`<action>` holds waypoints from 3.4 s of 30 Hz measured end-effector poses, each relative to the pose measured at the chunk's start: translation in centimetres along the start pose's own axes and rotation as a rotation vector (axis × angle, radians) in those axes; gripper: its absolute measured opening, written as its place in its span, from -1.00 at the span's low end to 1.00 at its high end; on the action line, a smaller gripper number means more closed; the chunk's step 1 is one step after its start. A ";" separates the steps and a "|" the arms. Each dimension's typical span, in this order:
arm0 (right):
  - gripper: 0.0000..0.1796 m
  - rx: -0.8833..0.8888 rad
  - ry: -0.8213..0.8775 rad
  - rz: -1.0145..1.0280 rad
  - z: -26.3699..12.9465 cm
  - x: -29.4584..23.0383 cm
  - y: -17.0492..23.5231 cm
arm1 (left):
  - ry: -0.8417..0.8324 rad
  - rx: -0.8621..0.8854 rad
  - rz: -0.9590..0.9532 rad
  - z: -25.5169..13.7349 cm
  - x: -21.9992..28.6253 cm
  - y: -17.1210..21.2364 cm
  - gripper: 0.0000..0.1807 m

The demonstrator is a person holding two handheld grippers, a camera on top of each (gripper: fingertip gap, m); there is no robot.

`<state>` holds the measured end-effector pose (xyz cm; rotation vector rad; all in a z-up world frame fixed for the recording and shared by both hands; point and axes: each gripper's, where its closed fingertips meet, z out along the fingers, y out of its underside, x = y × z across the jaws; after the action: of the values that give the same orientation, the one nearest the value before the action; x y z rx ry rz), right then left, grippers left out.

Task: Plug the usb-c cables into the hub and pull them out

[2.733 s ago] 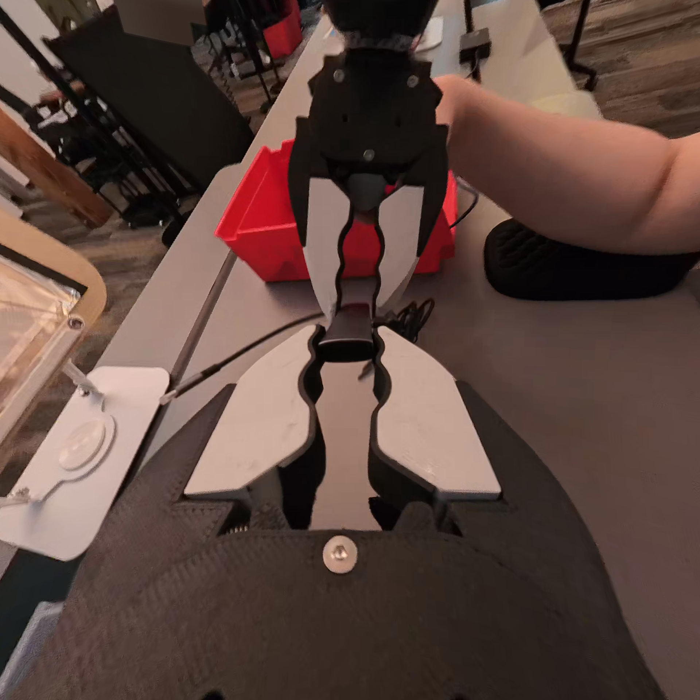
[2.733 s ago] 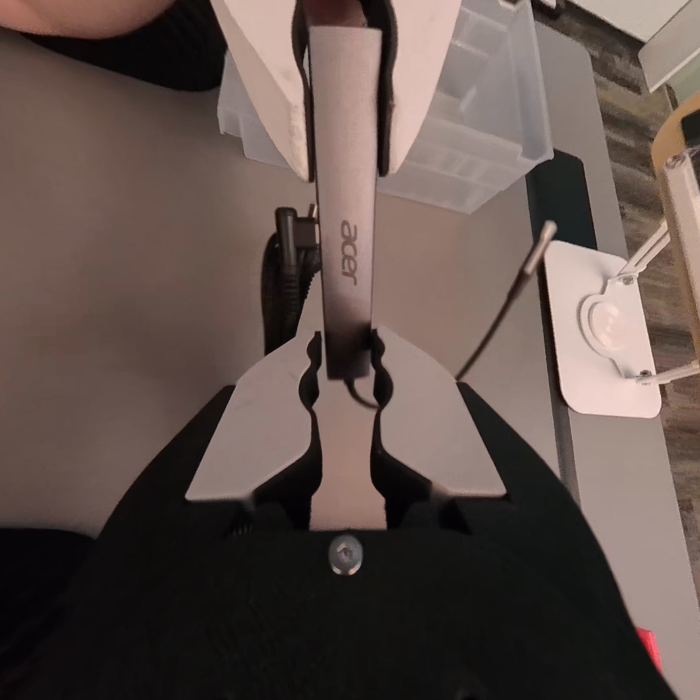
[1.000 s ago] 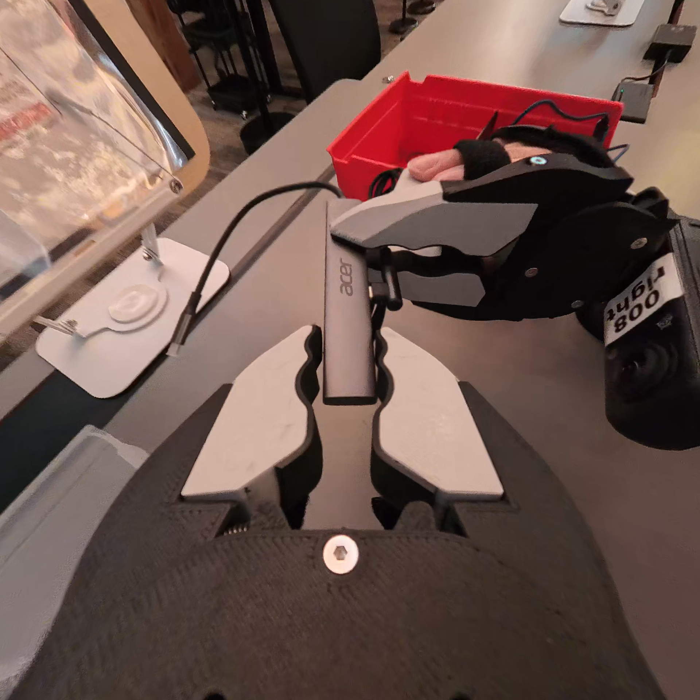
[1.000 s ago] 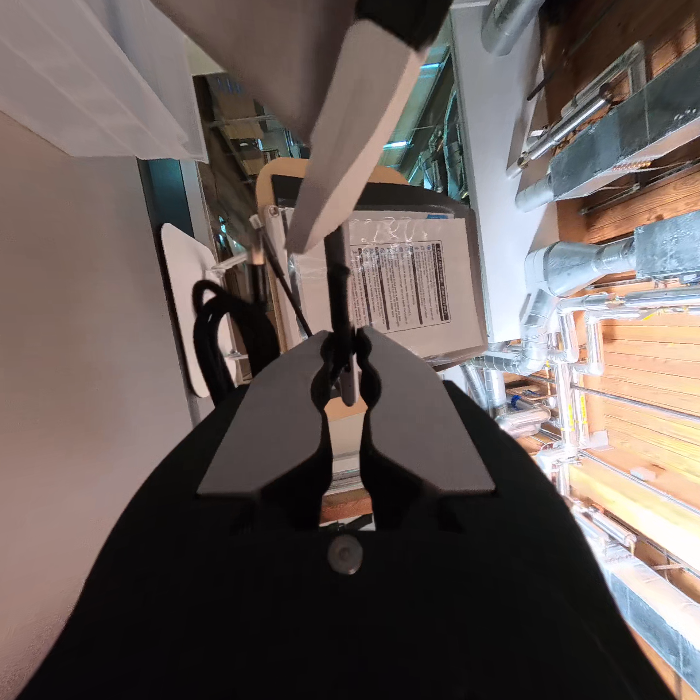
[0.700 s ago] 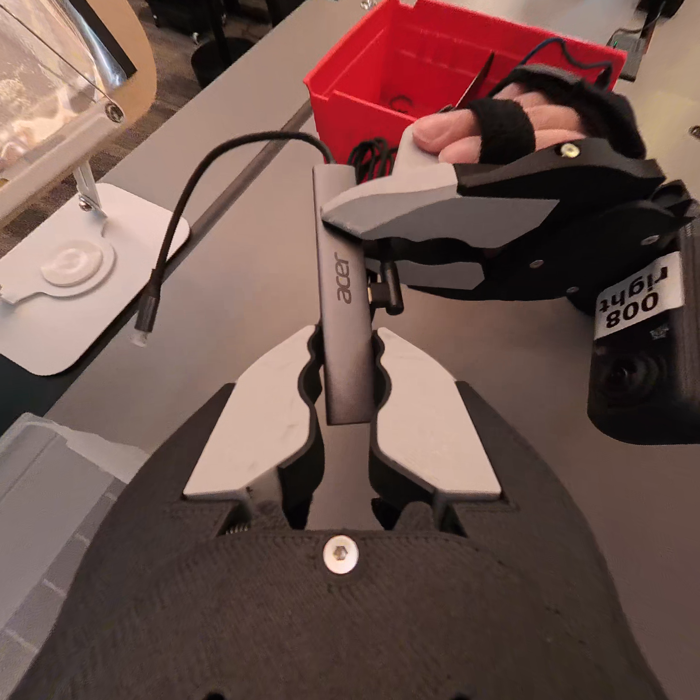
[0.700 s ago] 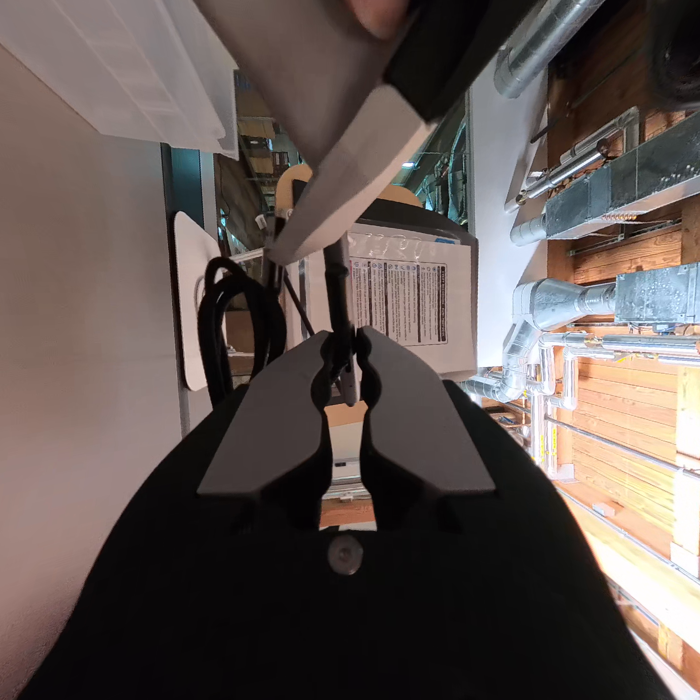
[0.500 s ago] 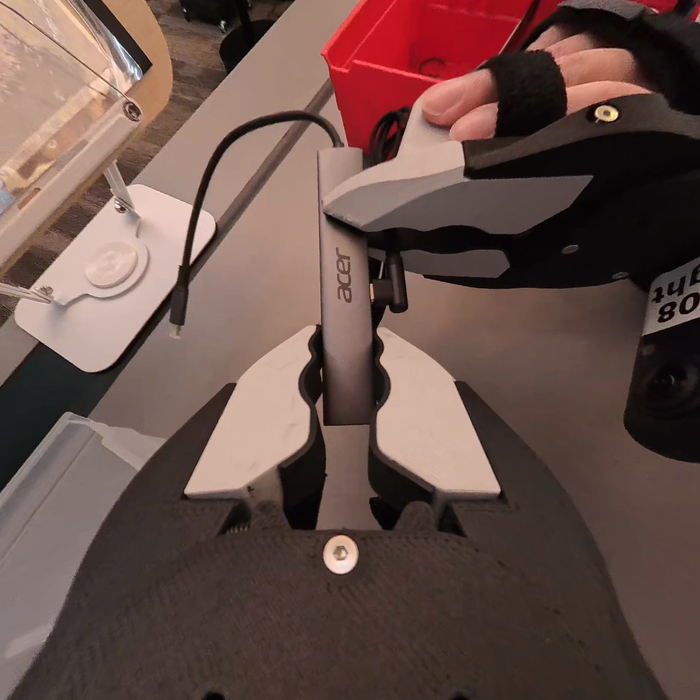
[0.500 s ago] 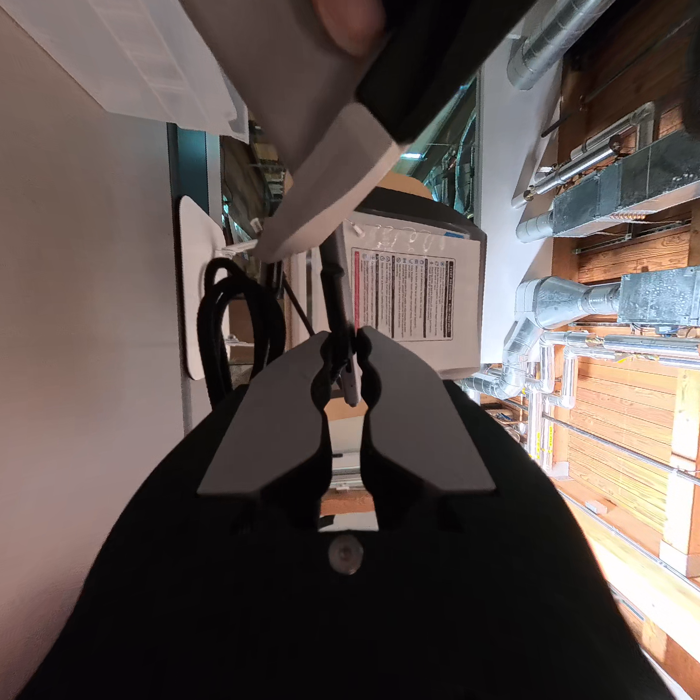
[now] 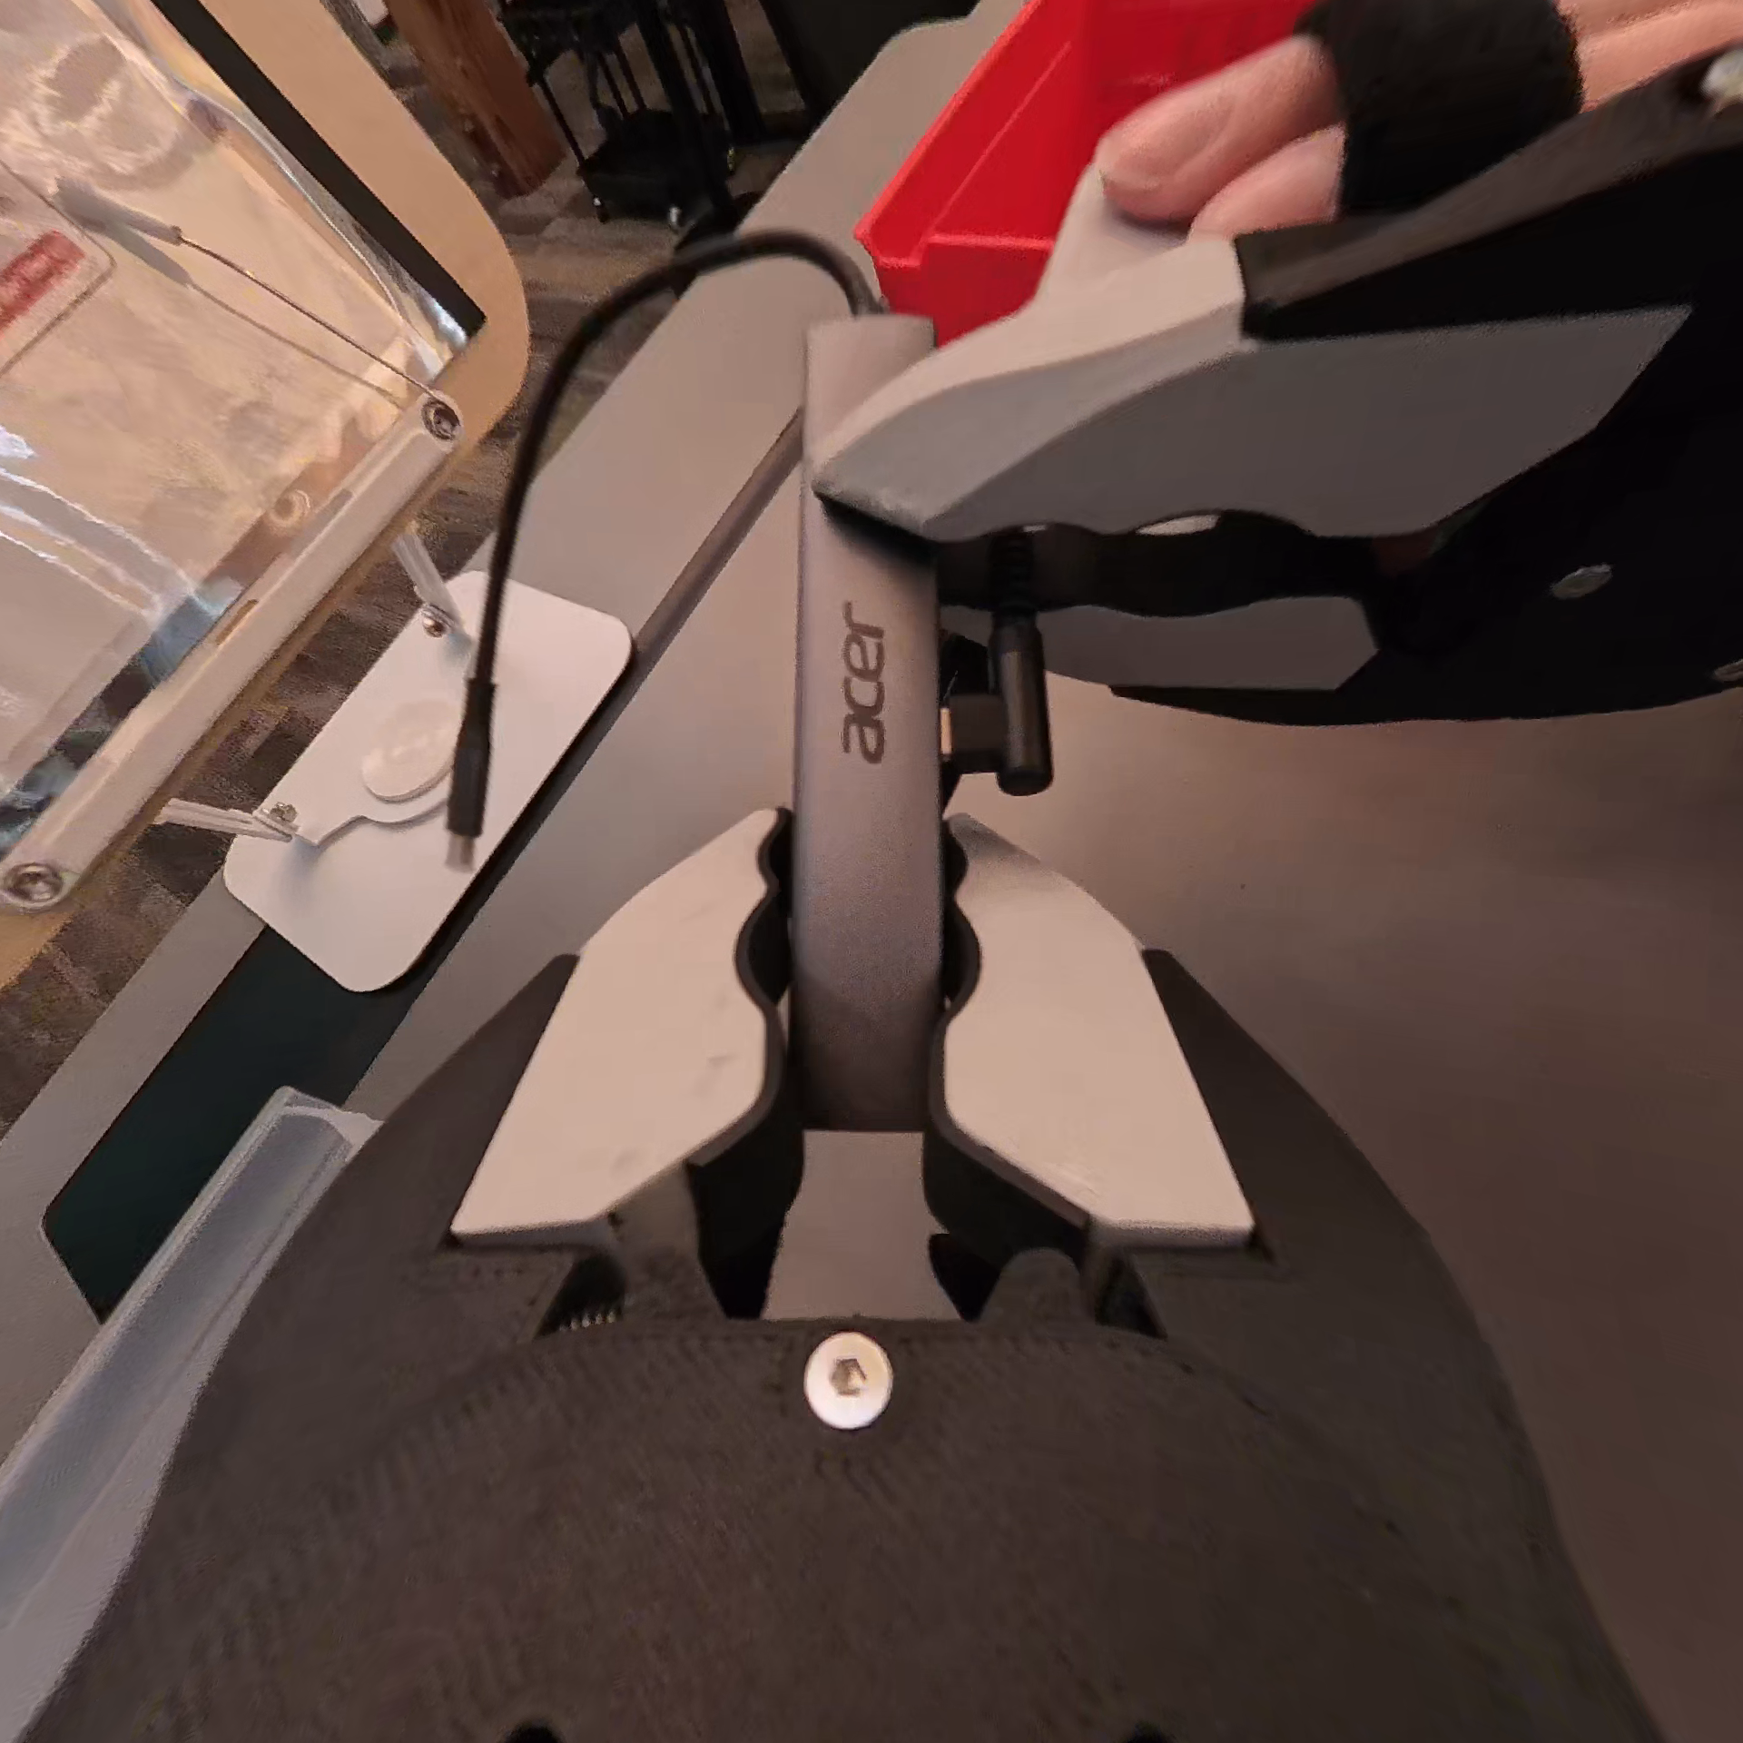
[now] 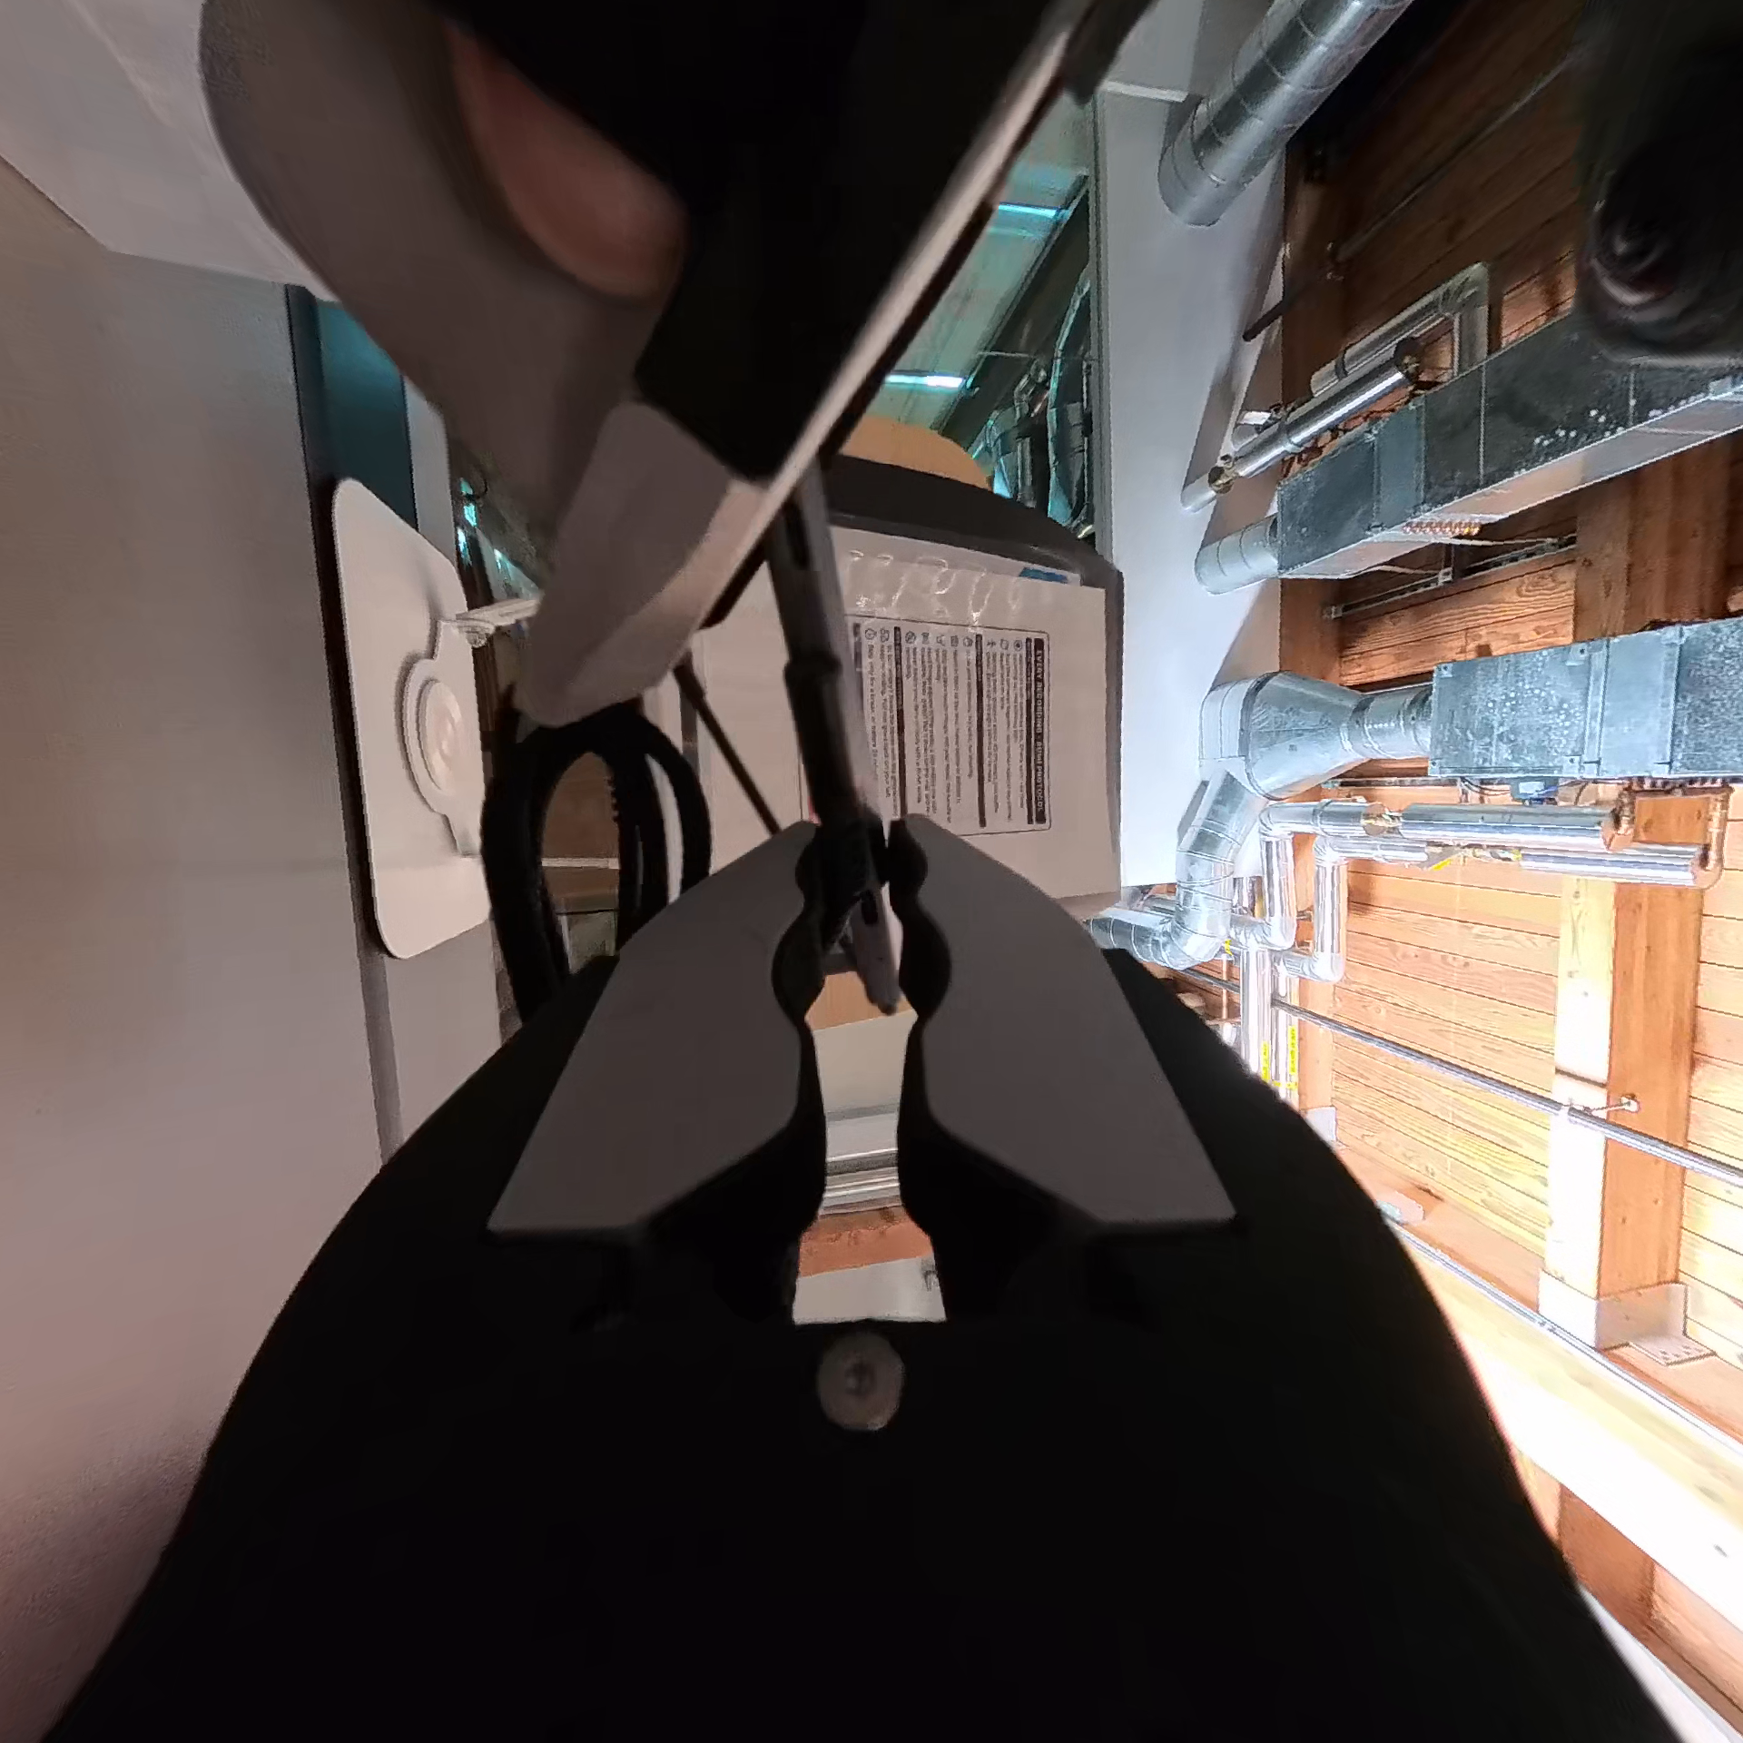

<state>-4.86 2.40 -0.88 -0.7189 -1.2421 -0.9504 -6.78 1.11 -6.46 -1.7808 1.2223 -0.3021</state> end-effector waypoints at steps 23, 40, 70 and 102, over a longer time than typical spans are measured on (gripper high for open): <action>-0.67 0.126 0.104 0.123 -1.0 3.4 -1.8 | -0.097 0.135 -0.087 -1.2 -2.3 -1.7 -0.74; -0.89 0.103 -0.042 0.003 -0.6 -0.1 -3.8 | -0.105 -0.011 -0.061 -0.4 -1.8 -0.1 -0.74; -0.90 0.164 -0.107 0.076 -2.4 2.1 -1.4 | -0.033 0.138 -0.346 -7.5 -6.9 -0.8 -0.75; -0.86 -0.246 -0.923 0.990 -13.2 -4.7 20.0 | -0.002 0.135 -0.220 -7.7 -3.8 -3.0 -0.75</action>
<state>18.62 0.83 -7.18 -1.8674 -1.2711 0.1178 -11.67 0.36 1.15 -1.7985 0.9815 -0.4979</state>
